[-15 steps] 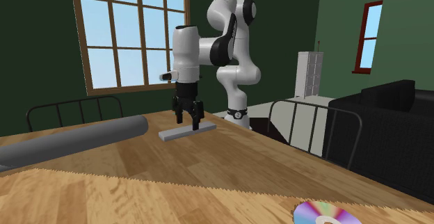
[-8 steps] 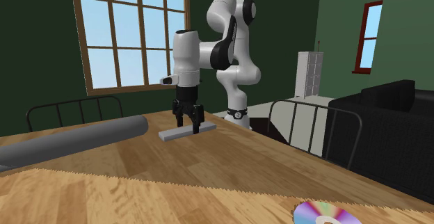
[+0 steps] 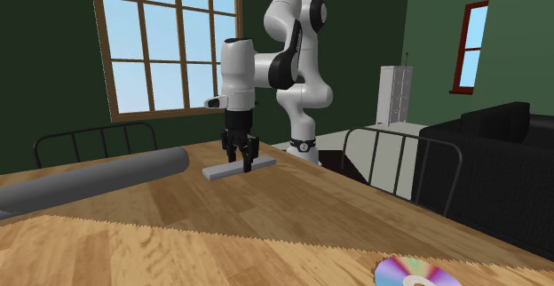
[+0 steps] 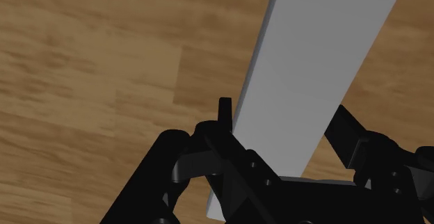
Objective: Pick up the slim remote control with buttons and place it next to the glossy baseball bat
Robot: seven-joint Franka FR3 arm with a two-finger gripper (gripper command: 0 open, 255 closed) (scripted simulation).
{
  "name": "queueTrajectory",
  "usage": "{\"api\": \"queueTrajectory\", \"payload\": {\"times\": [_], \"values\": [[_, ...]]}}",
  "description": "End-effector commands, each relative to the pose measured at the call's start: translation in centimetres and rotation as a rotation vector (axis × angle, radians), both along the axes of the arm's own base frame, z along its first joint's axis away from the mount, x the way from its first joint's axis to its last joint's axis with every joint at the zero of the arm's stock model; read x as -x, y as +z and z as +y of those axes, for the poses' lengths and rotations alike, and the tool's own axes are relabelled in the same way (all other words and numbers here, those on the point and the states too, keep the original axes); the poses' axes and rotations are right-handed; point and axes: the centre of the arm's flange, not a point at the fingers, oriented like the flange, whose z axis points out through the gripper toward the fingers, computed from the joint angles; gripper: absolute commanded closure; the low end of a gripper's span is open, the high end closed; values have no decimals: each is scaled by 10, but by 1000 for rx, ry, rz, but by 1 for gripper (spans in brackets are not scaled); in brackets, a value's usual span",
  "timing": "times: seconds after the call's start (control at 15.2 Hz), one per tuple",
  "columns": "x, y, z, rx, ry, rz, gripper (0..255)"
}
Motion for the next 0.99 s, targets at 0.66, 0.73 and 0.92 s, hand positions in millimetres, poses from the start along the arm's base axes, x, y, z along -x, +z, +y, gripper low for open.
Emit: {"api": "queueTrajectory", "payload": {"times": [0.66, 0.73, 0.92], "values": [[0, 31, 0, 0, 0, 0, 255], [0, 37, 0, 0, 0, 0, 255], [0, 53, 0, 0, 0, 0, 255]]}}
